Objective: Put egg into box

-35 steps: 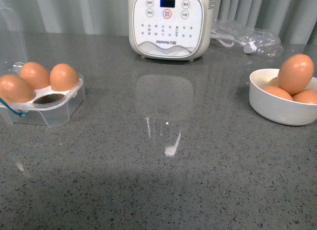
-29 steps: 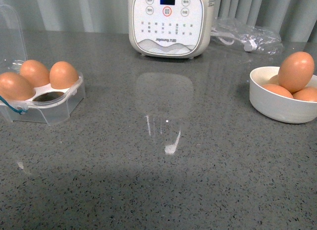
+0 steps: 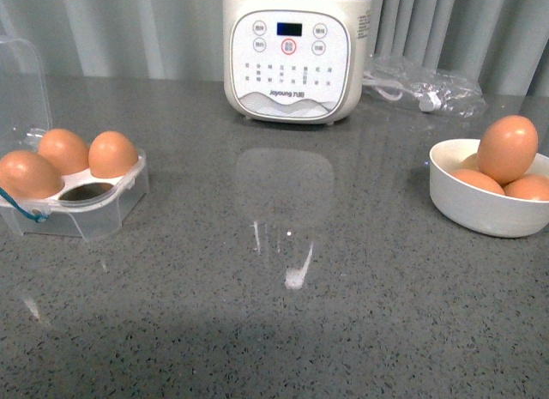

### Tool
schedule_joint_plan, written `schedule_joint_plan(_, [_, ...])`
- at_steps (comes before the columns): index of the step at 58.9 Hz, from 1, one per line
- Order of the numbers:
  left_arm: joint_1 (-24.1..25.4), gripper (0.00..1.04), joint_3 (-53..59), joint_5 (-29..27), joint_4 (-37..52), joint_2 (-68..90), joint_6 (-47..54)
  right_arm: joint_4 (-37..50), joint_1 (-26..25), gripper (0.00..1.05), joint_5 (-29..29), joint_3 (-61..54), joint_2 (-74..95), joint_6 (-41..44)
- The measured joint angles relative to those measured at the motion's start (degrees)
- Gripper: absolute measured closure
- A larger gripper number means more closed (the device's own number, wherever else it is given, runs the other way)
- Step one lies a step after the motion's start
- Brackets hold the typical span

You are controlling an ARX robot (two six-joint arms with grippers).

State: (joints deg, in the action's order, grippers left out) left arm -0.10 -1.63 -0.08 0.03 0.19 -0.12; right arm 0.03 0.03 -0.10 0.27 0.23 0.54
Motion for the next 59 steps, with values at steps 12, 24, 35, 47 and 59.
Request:
schedule_joint_plan(12, [-0.02,0.07,0.0,0.0,0.0,0.0,0.02,0.0,0.0,0.07,0.0,0.0,0.0,0.0])
schedule_joint_plan(24, [0.0,0.07,0.0,0.0,0.0,0.0,0.02,0.0,0.0,0.07,0.0,0.0,0.0,0.0])
schedule_joint_plan(35, [0.0,0.07,0.0,0.0,0.0,0.0,0.0,0.0,0.0,0.07,0.0,0.0,0.0,0.0])
schedule_joint_plan(47, [0.0,0.07,0.0,0.0,0.0,0.0,0.0,0.0,0.0,0.07,0.0,0.0,0.0,0.0])
schedule_joint_plan(59, [0.0,0.07,0.0,0.02,0.0,0.0,0.02,-3.69,1.42,0.07,4.83,1.27,1.33,0.28])
